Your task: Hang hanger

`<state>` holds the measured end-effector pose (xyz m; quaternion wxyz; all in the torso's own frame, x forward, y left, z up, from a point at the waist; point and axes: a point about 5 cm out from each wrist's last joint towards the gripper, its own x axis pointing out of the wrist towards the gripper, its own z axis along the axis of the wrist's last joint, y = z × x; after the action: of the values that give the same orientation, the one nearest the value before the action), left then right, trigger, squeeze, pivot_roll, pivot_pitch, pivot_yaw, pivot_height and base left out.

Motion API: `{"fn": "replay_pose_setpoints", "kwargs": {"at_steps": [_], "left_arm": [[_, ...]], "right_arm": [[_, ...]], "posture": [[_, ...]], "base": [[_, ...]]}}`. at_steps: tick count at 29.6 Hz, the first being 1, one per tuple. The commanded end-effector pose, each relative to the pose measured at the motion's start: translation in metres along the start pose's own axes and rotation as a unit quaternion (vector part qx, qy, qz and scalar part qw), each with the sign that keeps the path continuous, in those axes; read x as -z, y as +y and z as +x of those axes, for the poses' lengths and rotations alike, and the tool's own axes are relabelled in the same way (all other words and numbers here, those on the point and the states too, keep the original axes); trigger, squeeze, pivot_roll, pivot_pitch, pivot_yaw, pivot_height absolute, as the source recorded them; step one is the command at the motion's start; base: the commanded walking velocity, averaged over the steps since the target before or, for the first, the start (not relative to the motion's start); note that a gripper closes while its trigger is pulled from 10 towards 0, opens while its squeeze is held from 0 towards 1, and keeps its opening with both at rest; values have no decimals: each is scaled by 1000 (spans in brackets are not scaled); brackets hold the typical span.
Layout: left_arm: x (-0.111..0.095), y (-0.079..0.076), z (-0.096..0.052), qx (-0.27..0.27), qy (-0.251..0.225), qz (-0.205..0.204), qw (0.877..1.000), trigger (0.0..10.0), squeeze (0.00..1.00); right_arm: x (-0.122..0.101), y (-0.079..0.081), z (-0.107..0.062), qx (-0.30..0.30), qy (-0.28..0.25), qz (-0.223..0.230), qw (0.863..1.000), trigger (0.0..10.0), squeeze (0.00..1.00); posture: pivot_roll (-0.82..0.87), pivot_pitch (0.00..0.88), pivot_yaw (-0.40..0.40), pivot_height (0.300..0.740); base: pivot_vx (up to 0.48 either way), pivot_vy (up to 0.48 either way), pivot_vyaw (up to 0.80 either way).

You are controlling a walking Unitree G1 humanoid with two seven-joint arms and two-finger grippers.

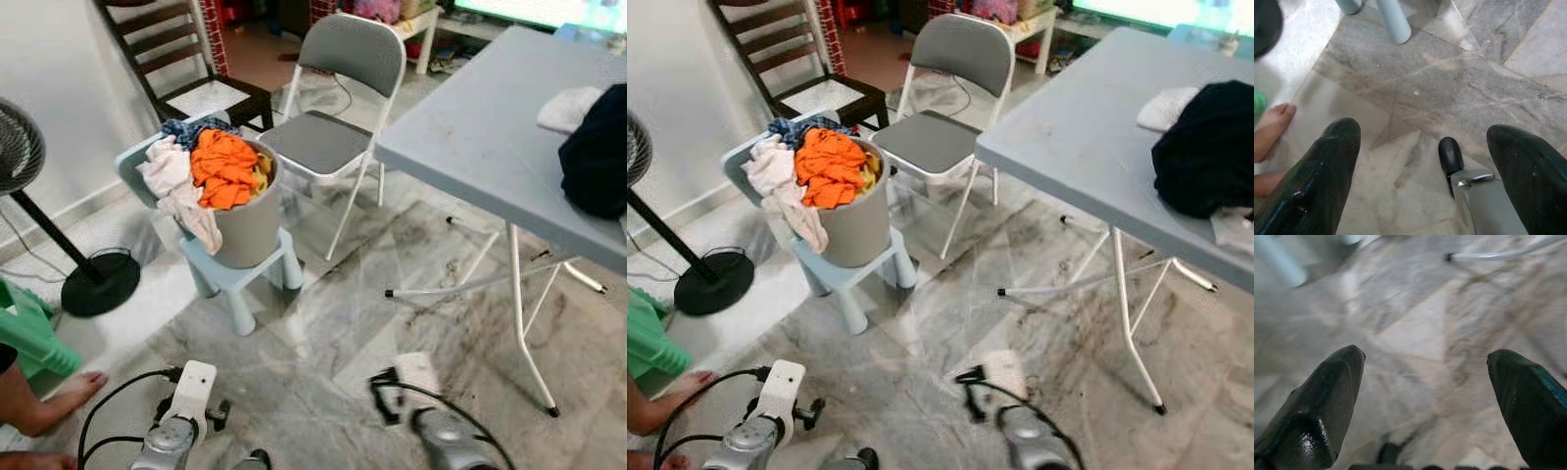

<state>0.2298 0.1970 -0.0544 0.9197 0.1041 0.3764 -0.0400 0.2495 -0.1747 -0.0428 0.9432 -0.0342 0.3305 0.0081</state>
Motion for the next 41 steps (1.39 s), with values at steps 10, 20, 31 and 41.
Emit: {"fn": "replay_pose_setpoints", "kwargs": {"at_steps": [10,20,31,41], "left_arm": [[-2,-29,3,31,11,6,999,10000,0],[1,-35,2,23,21,-21,999,10000,0],[7,-30,1,22,25,-15,999,10000,0],[7,-24,1,21,29,-4,999,10000,0]], "right_arm": [[7,-12,-2,30,14,22,999,10000,0],[11,-1,-3,4,18,13,1000,10000,0],[11,1,-3,1,23,10,1000,10000,0],[13,0,-3,4,26,10,1000,10000,0]], "posture": [[127,192,5,740],[129,190,2,740],[133,192,-1,740],[132,193,3,740]], "base": [[0,0,0],[0,0,480],[0,331,0],[0,365,0]]}}
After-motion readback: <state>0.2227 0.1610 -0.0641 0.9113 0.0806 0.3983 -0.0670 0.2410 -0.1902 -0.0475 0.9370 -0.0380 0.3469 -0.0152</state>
